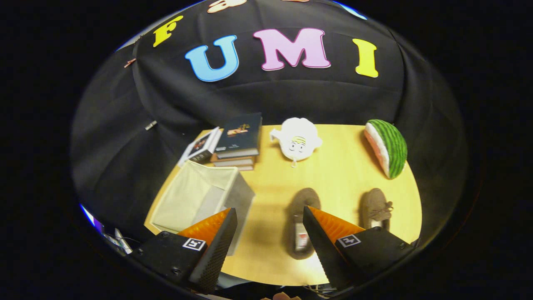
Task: Open the storage box then place both shoes into the box .Put the left shoe in first, then the right shoe, with the right side of both shoes facing outward in a uniform manner.
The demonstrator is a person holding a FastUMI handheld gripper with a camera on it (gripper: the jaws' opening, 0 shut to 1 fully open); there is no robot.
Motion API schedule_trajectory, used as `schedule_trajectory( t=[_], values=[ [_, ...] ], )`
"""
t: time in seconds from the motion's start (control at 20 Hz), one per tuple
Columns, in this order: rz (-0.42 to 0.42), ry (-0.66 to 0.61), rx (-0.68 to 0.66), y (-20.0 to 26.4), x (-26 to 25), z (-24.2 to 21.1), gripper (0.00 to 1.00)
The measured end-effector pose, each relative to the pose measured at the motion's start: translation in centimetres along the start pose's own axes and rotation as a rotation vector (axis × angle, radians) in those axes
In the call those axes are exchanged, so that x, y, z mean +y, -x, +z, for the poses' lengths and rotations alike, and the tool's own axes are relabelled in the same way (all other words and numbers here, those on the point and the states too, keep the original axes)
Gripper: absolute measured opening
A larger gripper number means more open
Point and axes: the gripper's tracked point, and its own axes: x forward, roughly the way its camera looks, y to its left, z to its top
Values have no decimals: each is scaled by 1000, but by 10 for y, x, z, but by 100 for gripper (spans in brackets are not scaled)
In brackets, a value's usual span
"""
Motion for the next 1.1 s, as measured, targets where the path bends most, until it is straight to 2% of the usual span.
schedule_trajectory(
  t=[0.2,0.4,0.6,0.8,1.1],
  values=[
    [-65,51,73,-9,-41,-39,98],
    [-91,68,148,-30,-69,-71,99],
    [-89,30,226,-62,-86,-97,99],
    [-87,16,275,-97,-97,-106,99],
    [-79,-57,280,-135,-104,-103,99]
  ],
)
